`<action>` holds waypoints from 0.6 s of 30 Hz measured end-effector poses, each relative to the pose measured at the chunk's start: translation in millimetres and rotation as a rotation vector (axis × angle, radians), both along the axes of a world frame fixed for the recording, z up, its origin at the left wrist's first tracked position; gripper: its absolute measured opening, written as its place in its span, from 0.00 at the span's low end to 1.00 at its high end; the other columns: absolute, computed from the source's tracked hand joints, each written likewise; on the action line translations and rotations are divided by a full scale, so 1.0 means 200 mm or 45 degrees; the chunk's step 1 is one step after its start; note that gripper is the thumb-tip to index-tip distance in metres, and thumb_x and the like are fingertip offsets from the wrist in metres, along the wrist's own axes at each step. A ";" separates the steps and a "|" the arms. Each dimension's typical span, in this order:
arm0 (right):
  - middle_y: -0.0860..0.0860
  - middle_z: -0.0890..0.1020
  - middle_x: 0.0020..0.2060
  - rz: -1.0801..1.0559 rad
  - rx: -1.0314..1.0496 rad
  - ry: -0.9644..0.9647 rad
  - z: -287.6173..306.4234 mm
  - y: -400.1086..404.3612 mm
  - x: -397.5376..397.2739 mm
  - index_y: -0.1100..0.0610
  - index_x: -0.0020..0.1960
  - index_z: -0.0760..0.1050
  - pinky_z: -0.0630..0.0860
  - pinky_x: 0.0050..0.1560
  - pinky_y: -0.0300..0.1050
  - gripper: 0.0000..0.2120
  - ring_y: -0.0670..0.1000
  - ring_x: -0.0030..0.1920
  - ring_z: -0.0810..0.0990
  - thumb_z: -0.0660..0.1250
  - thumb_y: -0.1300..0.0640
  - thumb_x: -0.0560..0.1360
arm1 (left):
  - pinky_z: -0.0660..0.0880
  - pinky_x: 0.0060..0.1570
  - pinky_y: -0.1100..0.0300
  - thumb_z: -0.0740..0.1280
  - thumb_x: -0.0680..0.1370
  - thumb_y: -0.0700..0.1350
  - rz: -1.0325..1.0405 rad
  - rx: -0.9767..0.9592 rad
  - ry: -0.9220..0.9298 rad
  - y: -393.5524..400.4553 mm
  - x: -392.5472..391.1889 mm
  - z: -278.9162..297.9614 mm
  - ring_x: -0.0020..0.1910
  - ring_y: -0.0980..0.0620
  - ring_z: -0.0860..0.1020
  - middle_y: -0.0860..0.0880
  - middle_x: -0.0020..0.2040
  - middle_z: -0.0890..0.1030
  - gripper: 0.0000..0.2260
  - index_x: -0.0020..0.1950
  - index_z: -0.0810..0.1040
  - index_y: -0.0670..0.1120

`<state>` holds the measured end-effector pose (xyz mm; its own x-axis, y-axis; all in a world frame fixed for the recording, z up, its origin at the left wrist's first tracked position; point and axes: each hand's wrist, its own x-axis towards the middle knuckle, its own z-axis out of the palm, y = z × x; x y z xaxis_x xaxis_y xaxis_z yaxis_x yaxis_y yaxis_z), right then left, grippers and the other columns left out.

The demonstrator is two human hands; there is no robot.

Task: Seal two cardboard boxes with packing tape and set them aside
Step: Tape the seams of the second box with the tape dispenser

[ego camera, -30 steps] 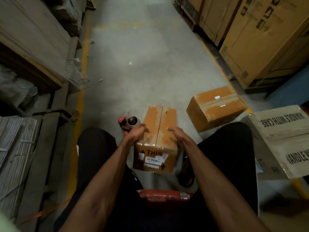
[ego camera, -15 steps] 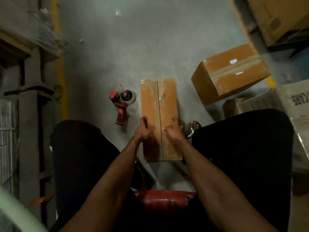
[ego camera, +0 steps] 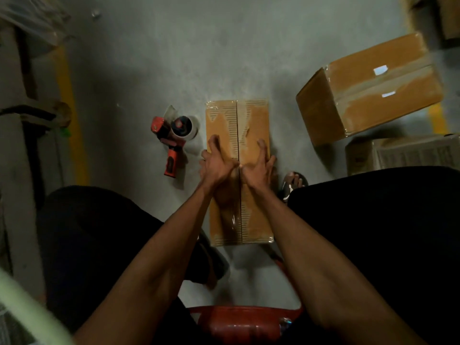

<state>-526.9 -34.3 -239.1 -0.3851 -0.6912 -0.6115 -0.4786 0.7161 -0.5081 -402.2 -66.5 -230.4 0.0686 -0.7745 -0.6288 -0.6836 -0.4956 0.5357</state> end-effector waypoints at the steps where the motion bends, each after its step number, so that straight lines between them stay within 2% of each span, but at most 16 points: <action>1: 0.58 0.56 0.75 0.001 -0.033 -0.005 0.00 -0.01 0.00 0.29 0.76 0.47 0.67 0.68 0.68 0.46 0.66 0.70 0.65 0.72 0.51 0.71 | 0.72 0.63 0.32 0.71 0.65 0.63 -0.019 -0.011 -0.006 -0.01 0.00 0.00 0.64 0.30 0.72 0.37 0.68 0.68 0.47 0.76 0.48 0.63; 4: 0.57 0.53 0.77 0.089 -0.098 0.047 -0.02 -0.12 -0.03 0.30 0.78 0.48 0.69 0.68 0.64 0.42 0.64 0.70 0.66 0.67 0.52 0.75 | 0.71 0.64 0.33 0.68 0.73 0.62 -0.123 -0.103 -0.058 -0.09 0.01 -0.02 0.65 0.29 0.71 0.36 0.70 0.65 0.42 0.79 0.45 0.64; 7: 0.59 0.52 0.77 0.245 -0.114 0.203 -0.04 -0.28 -0.04 0.28 0.77 0.45 0.70 0.67 0.66 0.33 0.66 0.68 0.69 0.61 0.47 0.82 | 0.73 0.61 0.35 0.61 0.78 0.64 -0.283 -0.240 -0.215 -0.21 0.01 -0.05 0.65 0.28 0.72 0.33 0.71 0.64 0.36 0.80 0.45 0.65; 10: 0.63 0.54 0.76 0.382 -0.068 0.279 -0.05 -0.46 -0.07 0.27 0.77 0.43 0.72 0.65 0.65 0.31 0.67 0.65 0.72 0.58 0.44 0.83 | 0.75 0.58 0.35 0.55 0.79 0.67 -0.308 -0.283 -0.271 -0.38 -0.01 -0.08 0.60 0.28 0.75 0.31 0.68 0.67 0.33 0.80 0.44 0.65; 14: 0.64 0.55 0.75 0.494 -0.029 0.220 -0.03 -0.55 -0.14 0.29 0.78 0.42 0.71 0.65 0.62 0.31 0.69 0.64 0.74 0.57 0.44 0.84 | 0.74 0.61 0.36 0.55 0.81 0.66 -0.368 -0.197 -0.258 -0.49 0.01 -0.08 0.59 0.27 0.76 0.29 0.67 0.69 0.33 0.81 0.41 0.63; 18: 0.62 0.57 0.75 0.516 -0.120 0.159 -0.03 -0.31 -0.16 0.28 0.77 0.40 0.72 0.67 0.65 0.30 0.68 0.65 0.74 0.55 0.42 0.84 | 0.74 0.59 0.38 0.56 0.83 0.63 -0.465 -0.176 -0.228 -0.33 0.09 -0.03 0.61 0.28 0.76 0.29 0.68 0.70 0.33 0.83 0.43 0.58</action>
